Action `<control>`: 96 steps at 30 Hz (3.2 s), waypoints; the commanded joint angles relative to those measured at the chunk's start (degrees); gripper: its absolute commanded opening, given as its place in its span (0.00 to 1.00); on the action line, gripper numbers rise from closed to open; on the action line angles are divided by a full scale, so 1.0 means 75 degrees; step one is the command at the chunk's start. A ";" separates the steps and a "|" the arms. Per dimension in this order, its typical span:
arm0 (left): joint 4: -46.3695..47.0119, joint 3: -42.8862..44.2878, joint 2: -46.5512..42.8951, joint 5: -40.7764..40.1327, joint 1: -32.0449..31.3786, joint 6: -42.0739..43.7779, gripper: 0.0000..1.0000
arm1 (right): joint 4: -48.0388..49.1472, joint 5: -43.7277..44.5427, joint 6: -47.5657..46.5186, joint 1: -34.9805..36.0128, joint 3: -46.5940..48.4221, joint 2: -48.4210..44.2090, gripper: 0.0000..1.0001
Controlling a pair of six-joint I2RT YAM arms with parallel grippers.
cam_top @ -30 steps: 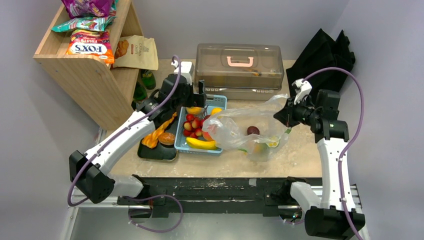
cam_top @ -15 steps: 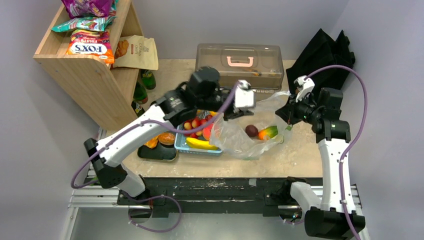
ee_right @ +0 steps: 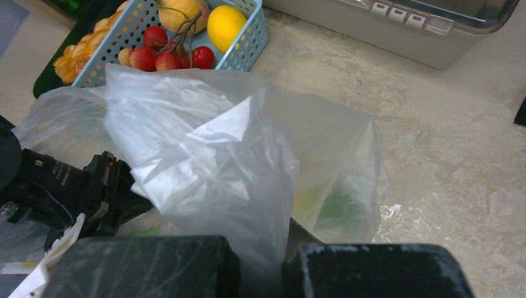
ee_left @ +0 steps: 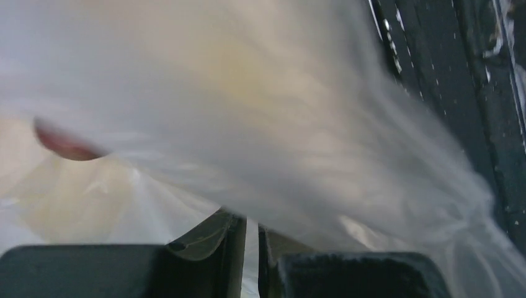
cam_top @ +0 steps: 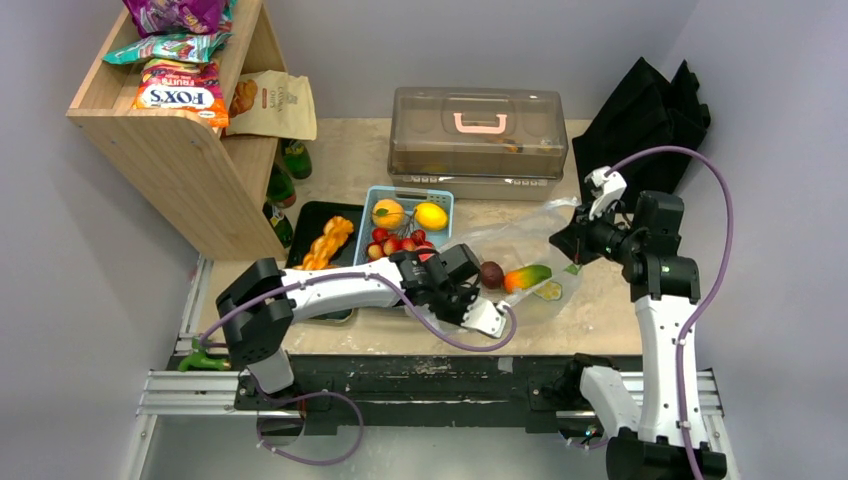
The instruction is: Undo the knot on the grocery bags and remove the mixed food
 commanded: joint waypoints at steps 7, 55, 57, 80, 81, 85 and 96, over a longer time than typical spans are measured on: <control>0.1813 -0.0303 -0.1638 -0.0623 -0.0073 -0.1182 0.44 | -0.0534 0.0022 -0.1008 0.0036 -0.0265 -0.0386 0.00; 0.0796 0.2657 0.1359 -0.0538 0.0275 -0.0486 0.22 | -0.0517 0.0531 -0.1786 0.0039 -0.0653 -0.0391 0.00; 0.0905 0.2641 0.0789 -0.0274 0.0277 -0.0816 0.18 | -0.0490 0.0531 -0.1820 0.0035 -0.0679 -0.0401 0.00; 0.0511 0.1235 -0.0746 0.0003 0.4097 -0.3952 0.19 | 0.0712 -0.0932 -0.3551 0.0031 -0.1387 -0.2597 0.00; 0.0413 0.1279 -0.0535 -0.0073 0.4128 -0.3893 0.19 | 0.0652 -0.1169 -0.3853 0.0034 -0.1425 -0.2697 0.00; 0.0295 0.1356 0.0083 -0.0431 0.4221 -0.3855 0.23 | 0.0631 -0.1639 -0.4414 0.0031 -0.1517 -0.3095 0.00; 0.0204 0.1191 0.0234 -0.0383 0.4271 -0.3640 0.71 | 0.0353 -0.2048 -0.5174 0.0035 -0.1517 -0.3485 0.00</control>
